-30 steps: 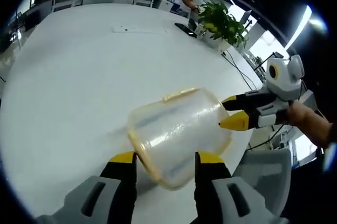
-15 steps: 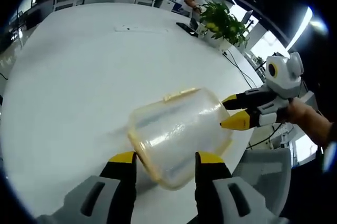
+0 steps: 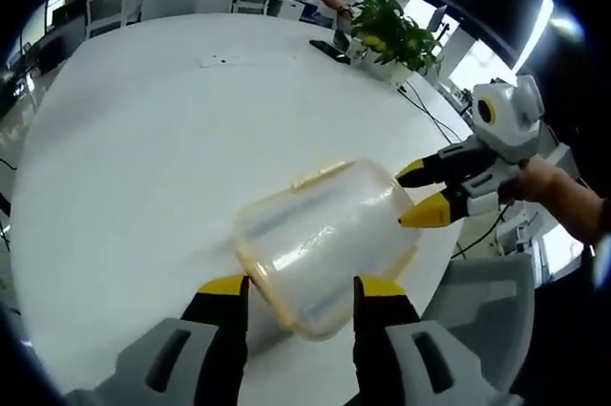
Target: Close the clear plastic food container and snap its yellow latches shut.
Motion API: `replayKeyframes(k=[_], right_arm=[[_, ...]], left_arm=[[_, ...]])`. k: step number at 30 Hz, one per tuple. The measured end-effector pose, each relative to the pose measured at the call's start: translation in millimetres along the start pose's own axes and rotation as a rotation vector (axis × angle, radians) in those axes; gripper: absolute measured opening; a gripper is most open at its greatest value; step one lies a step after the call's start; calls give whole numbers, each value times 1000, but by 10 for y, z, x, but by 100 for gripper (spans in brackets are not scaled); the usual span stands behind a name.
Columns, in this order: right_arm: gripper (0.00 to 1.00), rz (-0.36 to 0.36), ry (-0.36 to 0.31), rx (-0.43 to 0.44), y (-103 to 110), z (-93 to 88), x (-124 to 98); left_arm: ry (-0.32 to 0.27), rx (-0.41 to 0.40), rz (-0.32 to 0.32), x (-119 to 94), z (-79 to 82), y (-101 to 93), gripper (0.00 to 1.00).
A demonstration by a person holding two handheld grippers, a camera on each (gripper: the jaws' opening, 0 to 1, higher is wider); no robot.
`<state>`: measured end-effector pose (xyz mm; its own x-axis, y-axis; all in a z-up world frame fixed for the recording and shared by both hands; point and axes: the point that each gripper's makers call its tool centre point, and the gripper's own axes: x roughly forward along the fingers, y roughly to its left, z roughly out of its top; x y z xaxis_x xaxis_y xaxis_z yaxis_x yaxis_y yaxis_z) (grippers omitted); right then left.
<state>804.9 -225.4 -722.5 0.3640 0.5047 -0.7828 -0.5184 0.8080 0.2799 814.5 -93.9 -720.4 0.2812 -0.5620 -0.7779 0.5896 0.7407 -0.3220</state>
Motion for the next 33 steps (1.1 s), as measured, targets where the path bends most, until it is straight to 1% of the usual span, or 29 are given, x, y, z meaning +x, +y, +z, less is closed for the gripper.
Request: replayKeyframes(k=[3, 8, 9, 11, 13, 18, 23, 25, 28, 30, 33], right_arm=[[35, -4, 1, -31, -9, 20, -30], [33, -8, 6, -81, -24, 58, -82], [31, -7, 10, -95, -33, 61, -87], [28, -5, 14, -109, -35, 68, -98], [28, -5, 16, -119, -42, 78, -107], [22, 9, 16, -174, -39, 129, -127], [18, 38, 16, -194, -8, 194, -138], [16, 43, 20, -233, -2, 223, -138], [15, 58, 16, -264, 24, 273, -123], [13, 72, 11, -284, 55, 305, -114], [10, 103, -3, -314, 121, 376, -92]], left_arm=[[-5, 20, 3, -26, 29, -4, 37], [-8, 80, 18, -72, 82, -18, 37], [-4, 104, 20, -83, 89, -24, 37], [-8, 159, 13, -100, 114, -55, 32], [3, 180, 24, -105, 119, -65, 30], [10, 258, 26, -89, 176, -126, 28], [22, 301, 0, -41, 208, -227, 24], [24, 324, -15, -17, 229, -281, 24], [29, 357, -32, 13, 252, -349, 23], [29, 395, -43, 31, 275, -390, 22], [28, 425, -57, 52, 302, -441, 22]])
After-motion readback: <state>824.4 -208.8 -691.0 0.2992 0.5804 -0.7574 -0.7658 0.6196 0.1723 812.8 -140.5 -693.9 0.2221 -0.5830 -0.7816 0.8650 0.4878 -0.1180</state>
